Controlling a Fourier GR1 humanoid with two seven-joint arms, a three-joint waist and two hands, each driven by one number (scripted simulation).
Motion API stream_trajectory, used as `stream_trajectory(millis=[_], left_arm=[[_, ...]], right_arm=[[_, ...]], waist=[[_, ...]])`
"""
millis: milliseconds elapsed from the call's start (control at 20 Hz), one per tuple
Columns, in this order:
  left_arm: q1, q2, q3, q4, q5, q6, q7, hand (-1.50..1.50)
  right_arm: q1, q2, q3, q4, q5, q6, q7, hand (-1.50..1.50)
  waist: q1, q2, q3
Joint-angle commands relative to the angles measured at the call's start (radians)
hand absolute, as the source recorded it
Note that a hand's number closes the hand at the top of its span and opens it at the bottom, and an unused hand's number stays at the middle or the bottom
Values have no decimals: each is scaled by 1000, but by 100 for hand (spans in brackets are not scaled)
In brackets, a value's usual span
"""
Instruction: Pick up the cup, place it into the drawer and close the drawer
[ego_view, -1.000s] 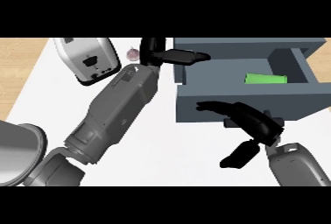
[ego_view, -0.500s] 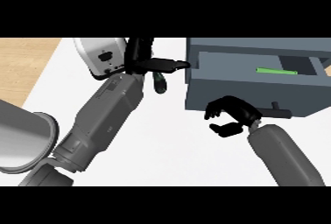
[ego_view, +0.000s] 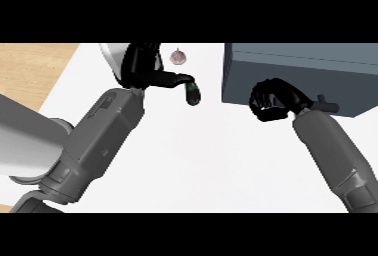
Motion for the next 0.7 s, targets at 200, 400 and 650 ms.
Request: stream_trajectory(millis=[200,400,650], left_arm=[[70,46,-15,-72,1,-56,19,-150],[92,65,-12,-80,4,-74,19,-150],[94,66,-19,-101,5,-89,32,-150]], right_arm=[[-159,-97,-136,137,-59,-27,1,150],[-179,-126,-154,123,-82,7,14,150],[-186,-138,-172,90,-118,56,22,150]], waist=[[53,15,1],[66,21,0],[82,21,0]])
